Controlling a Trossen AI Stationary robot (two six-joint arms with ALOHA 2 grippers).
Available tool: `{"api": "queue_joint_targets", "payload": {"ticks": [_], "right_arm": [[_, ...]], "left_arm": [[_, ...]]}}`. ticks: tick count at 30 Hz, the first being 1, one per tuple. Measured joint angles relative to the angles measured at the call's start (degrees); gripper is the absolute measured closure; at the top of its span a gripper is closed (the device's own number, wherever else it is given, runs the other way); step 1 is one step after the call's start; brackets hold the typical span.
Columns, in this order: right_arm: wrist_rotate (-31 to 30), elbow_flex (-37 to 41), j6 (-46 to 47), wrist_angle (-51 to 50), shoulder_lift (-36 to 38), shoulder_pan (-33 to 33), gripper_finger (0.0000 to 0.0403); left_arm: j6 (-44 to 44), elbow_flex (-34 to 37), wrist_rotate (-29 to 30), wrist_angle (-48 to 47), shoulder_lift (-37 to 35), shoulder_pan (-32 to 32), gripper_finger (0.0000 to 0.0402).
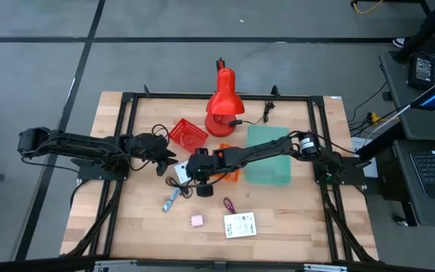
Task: Pick and place items into bin
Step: Put the top card reader box into the red bin
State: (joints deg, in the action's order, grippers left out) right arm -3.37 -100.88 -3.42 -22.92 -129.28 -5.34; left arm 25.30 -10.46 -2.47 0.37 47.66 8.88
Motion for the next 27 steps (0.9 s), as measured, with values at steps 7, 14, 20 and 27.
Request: {"api": "queue_joint_targets", "payload": {"ticks": [7,14,20,27], "right_arm": [[-0.03,0.00,0.17,1.02,-2.31,0.04,0.0403],[-0.05,0.04,0.11,2.53,-3.38,0.02,0.0403],[-0.05,0.07,0.02,3.38,-3.35,0.04,0.0403],[-2.06,0.07,-0.05,2.15,-3.33,0.19,0.0403]], "left_arm": [[0.02,0.00,0.52,-0.21,0.00,-0.04,0.0240],[0.02,0.00,0.56,-0.23,0.00,-0.04,0.0240],[0.02,0.00,0.56,-0.36,0.00,-0.04,0.0240],[0.02,0.00,0.56,-0.38,0.00,-0.04,0.0240]]}}
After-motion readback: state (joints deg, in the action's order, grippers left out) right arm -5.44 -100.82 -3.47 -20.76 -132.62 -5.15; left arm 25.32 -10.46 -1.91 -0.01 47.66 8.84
